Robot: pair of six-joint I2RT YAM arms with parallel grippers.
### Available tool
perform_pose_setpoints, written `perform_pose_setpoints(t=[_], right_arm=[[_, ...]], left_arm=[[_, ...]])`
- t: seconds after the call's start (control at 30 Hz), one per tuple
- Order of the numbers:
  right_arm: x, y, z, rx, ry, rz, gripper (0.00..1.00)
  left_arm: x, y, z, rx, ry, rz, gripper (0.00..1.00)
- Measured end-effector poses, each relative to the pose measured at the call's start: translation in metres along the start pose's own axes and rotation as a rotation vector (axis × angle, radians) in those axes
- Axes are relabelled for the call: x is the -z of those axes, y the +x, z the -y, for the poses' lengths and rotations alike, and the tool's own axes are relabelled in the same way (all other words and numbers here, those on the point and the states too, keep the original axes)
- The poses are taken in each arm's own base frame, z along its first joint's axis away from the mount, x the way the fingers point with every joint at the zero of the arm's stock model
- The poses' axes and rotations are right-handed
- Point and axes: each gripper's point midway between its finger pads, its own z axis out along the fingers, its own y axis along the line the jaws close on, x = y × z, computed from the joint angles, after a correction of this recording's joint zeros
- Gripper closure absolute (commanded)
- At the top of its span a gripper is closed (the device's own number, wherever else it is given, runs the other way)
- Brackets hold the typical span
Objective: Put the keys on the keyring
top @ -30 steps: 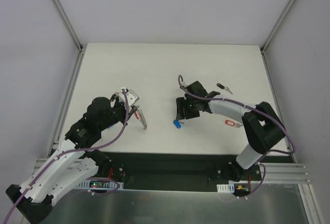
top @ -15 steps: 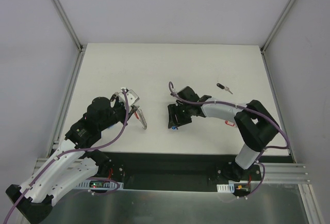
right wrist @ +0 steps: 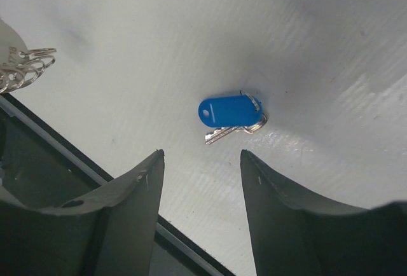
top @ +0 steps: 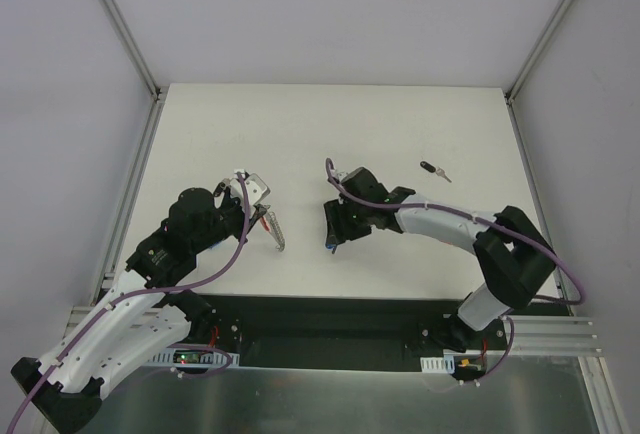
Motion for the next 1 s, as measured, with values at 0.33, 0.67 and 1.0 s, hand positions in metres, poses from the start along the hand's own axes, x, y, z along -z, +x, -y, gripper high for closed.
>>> perform_pose_setpoints(t=[0.33, 0.67, 1.0], right_arm=[[0.026, -0.032, 0.021, 0.264, -0.004, 0.066, 0.59], [0.008, -0.047, 0.022, 0.449, -0.121, 0.000, 0.64], [-0.013, -0.029, 0.029, 0.483, -0.188, -0.113, 0.70]], left_arm=[[0.000, 0.000, 0.000, 0.000, 0.000, 0.000, 1.00], [0.000, 0.000, 0.000, -0.007, 0.000, 0.001, 1.00], [0.000, 0.000, 0.000, -0.007, 0.002, 0.000, 1.00]])
